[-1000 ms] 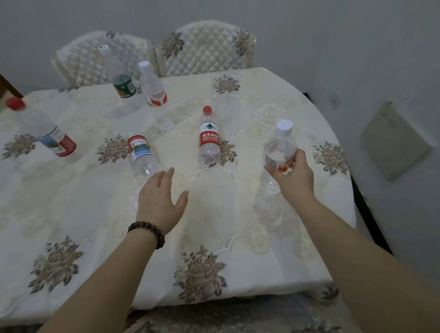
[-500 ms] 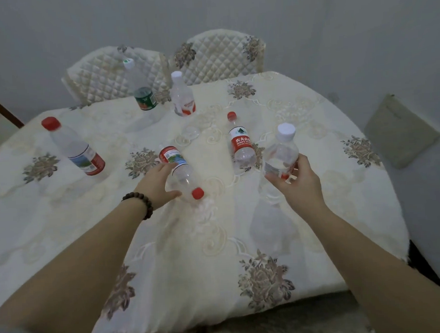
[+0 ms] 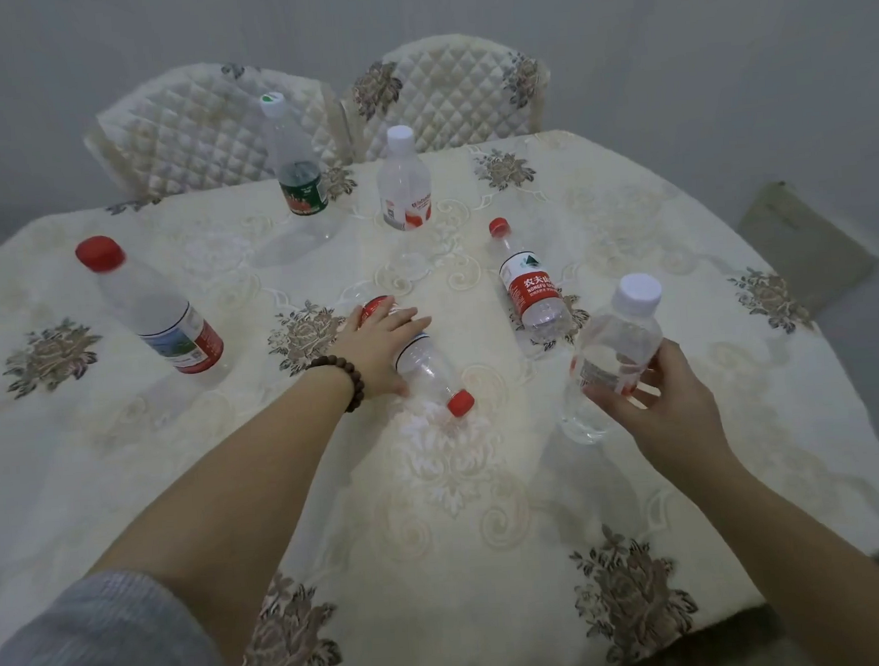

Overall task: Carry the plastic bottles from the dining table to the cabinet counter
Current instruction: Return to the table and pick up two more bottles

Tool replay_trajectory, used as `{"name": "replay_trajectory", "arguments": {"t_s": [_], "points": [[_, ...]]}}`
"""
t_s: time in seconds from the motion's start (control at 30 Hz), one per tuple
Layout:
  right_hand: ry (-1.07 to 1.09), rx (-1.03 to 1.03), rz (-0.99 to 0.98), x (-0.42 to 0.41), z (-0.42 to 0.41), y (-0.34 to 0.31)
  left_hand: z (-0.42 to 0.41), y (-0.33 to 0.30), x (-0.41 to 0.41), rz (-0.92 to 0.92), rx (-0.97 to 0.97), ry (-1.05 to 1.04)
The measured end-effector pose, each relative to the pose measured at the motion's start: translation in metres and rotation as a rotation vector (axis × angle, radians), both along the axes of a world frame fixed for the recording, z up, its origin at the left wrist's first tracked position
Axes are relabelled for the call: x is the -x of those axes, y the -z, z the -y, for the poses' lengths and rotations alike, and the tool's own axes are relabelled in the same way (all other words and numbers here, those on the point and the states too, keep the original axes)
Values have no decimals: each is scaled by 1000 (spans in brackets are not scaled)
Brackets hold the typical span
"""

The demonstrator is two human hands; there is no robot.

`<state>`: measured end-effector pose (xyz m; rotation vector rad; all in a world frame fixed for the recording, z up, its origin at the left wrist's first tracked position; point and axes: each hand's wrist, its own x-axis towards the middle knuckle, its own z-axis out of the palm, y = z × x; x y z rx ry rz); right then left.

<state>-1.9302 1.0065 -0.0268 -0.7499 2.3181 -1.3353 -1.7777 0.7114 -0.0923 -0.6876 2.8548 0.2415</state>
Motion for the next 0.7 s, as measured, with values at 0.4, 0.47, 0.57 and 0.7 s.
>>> {"name": "replay_trajectory", "arguments": {"t_s": [0.4,0.47,0.57,0.7], "points": [[-12,14,-6,-15,-7,-18,-36,-16,-21,-275,-90,-43],[-18,25,-13,-18,-10,-26,-50,-32,-27,-345,-181,-115],[-28,58,-27,-25,-15,-40,-78,-57,-39,-453,-271,-200],[-64,103,-28,-37,-20,-57,-120,-87,-58,-643,-374,-399]]}}
